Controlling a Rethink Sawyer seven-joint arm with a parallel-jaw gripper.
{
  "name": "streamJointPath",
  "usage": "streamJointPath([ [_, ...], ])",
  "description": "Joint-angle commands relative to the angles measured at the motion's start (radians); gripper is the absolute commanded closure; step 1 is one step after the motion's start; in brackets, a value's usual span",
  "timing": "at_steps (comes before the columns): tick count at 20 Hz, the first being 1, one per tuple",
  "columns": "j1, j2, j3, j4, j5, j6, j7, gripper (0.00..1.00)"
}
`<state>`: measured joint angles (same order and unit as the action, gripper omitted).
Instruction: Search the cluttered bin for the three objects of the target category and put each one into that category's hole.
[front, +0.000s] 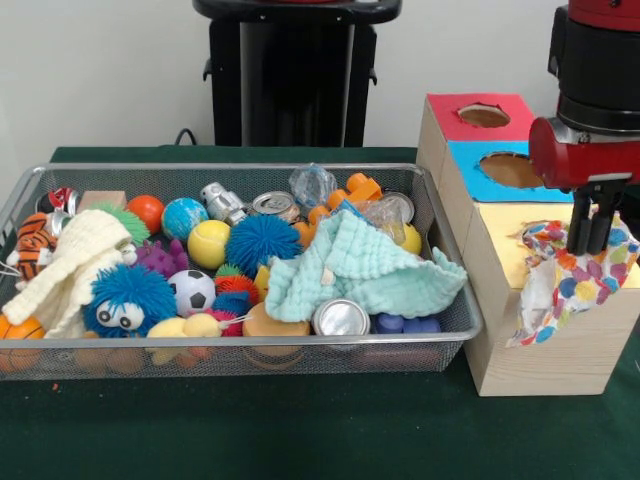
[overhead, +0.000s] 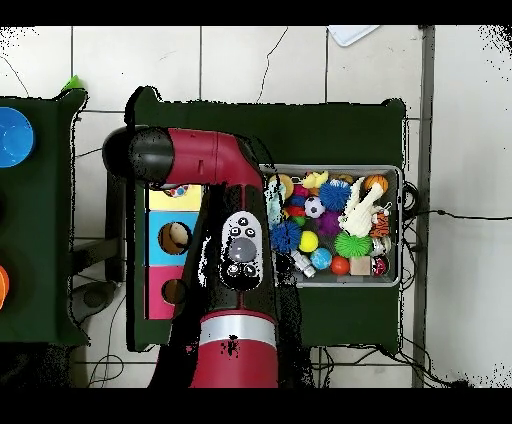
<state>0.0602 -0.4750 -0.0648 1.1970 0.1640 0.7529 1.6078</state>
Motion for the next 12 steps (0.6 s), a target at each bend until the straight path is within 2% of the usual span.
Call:
streamJointPath([
  [1, 0.003, 0.043, -0.016, 0.079, -0.027, 0.06, 0.202, 1.0],
  [12, 0.022, 0.075, -0.047, 0.08, -0.014, 0.089, 0.241, 1.0],
])
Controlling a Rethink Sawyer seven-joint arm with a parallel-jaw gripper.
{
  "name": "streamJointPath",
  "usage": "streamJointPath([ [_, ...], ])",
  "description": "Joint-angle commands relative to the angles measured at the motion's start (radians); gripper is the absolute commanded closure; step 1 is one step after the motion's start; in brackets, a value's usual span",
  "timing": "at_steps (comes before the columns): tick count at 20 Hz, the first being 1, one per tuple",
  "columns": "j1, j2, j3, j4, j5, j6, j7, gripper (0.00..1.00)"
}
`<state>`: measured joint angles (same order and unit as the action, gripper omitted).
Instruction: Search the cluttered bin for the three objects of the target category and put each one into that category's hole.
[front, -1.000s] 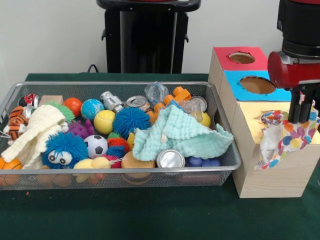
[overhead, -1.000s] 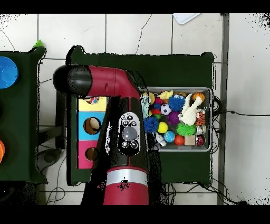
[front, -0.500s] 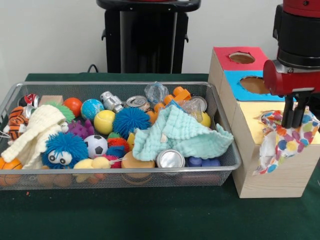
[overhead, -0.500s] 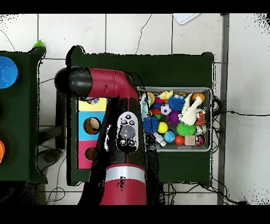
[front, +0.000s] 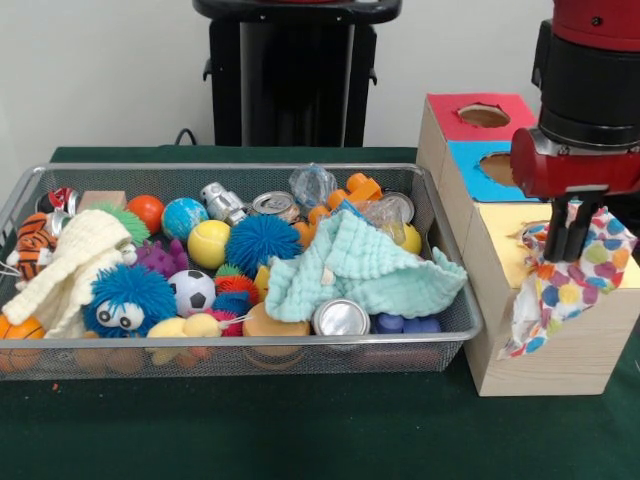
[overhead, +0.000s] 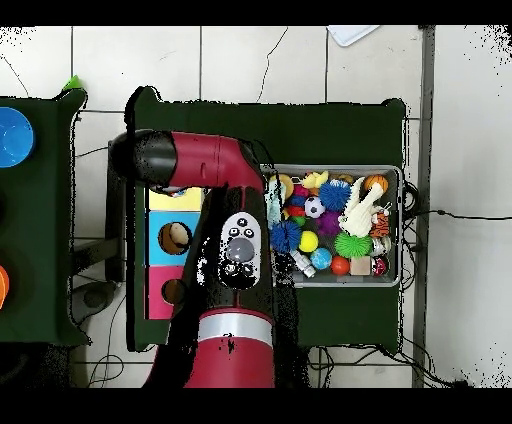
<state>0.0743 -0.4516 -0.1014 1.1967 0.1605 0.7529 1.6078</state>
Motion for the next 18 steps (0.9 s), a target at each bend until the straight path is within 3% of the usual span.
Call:
streamJointPath([
  [1, 0.011, 0.055, -0.015, 0.076, -0.009, 0.11, 0.243, 1.0],
  [10, 0.004, 0.051, 0.0, 0.041, 0.062, 0.375, 0.292, 1.0],
  [15, 0.003, 0.036, 0.022, 0.07, 0.114, 0.396, 0.319, 1.0],
  [18, 0.007, 0.052, 0.017, 0.049, 0.127, 0.408, 0.331, 1.0],
])
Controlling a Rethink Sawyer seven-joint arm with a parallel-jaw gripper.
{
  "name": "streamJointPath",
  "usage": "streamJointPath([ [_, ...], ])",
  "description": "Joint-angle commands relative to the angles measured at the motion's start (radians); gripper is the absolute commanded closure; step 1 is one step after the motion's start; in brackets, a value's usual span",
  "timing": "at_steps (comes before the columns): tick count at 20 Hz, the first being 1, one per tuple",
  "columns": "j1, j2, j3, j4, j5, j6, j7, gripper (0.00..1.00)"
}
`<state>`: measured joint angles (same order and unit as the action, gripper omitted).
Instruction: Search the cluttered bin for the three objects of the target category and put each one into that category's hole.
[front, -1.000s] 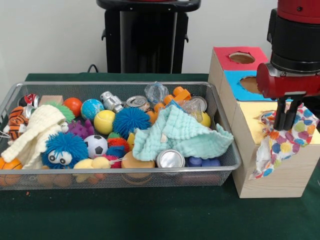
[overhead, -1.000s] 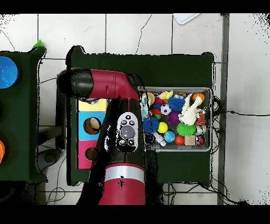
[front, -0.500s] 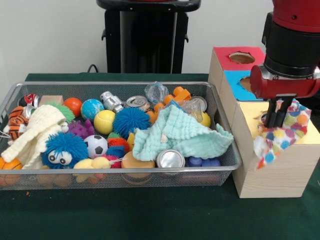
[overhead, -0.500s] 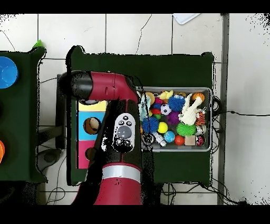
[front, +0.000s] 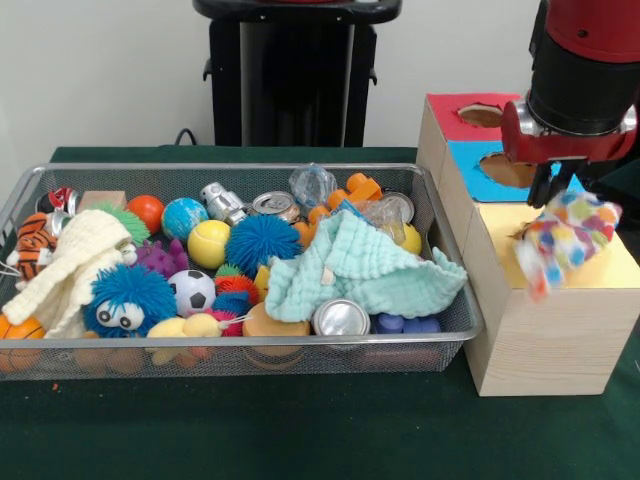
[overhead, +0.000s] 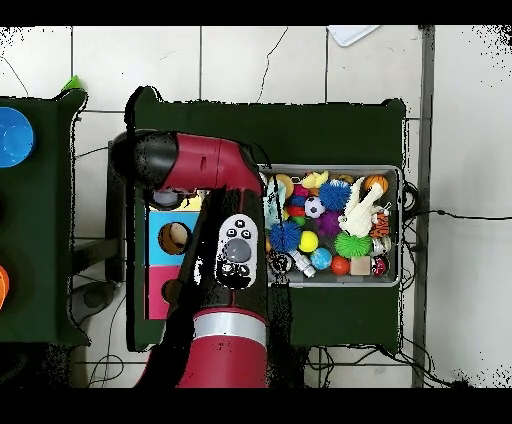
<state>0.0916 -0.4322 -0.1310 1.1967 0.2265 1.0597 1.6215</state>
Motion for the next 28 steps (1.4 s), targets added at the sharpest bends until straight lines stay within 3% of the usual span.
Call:
streamJointPath([
  [1, -0.008, 0.033, 0.044, 0.046, 0.064, 0.105, 0.317, 1.0],
  [8, -0.004, 0.06, 0.04, 0.011, 0.082, 0.107, 0.315, 1.0],
  [13, 0.004, 0.01, 0.03, 0.03, 0.08, 0.145, 0.304, 1.0],
  [20, 0.008, -0.115, -0.006, 0.008, 0.037, 0.366, 0.262, 1.0],
  [28, -0.003, -0.116, -0.018, -0.129, 0.009, 0.512, 0.272, 1.0],
])
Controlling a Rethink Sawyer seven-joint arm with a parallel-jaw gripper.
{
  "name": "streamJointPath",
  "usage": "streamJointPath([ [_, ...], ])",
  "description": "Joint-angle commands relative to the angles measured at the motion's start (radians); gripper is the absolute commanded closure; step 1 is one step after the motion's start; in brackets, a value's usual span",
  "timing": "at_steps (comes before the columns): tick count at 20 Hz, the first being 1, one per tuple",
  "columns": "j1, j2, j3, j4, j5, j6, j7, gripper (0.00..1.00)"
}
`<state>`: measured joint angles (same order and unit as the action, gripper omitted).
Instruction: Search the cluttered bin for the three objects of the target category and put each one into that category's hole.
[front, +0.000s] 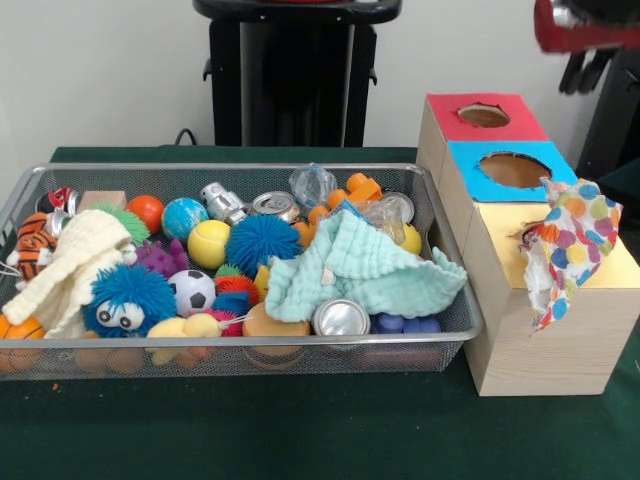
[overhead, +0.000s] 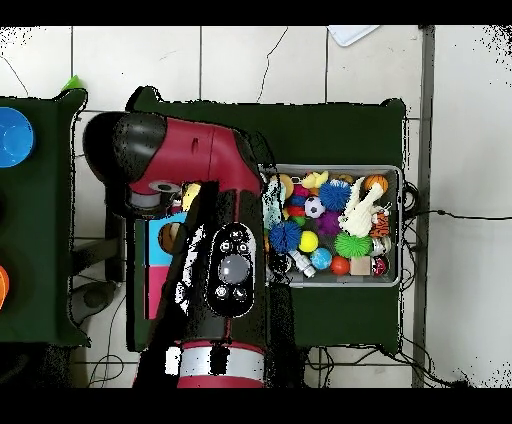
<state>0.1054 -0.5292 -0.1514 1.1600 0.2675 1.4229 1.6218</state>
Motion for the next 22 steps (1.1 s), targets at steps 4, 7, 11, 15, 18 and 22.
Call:
streamJointPath([
  [4, -0.022, 0.004, 0.002, -0.174, -0.051, 0.205, 0.262, 1.0],
  [7, -0.018, -0.008, -0.01, -0.189, -0.061, 0.193, 0.249, 1.0],
  [11, -0.01, -0.024, -0.029, -0.173, -0.066, 0.046, 0.235, 1.0],
  [15, -0.002, -0.037, -0.032, -0.13, -0.066, -0.104, 0.219, 1.0],
  [18, -0.003, -0.04, -0.031, -0.123, -0.071, -0.16, 0.201, 1.0],
  [22, -0.005, -0.034, -0.031, -0.114, -0.072, -0.215, 0.185, 1.0],
])
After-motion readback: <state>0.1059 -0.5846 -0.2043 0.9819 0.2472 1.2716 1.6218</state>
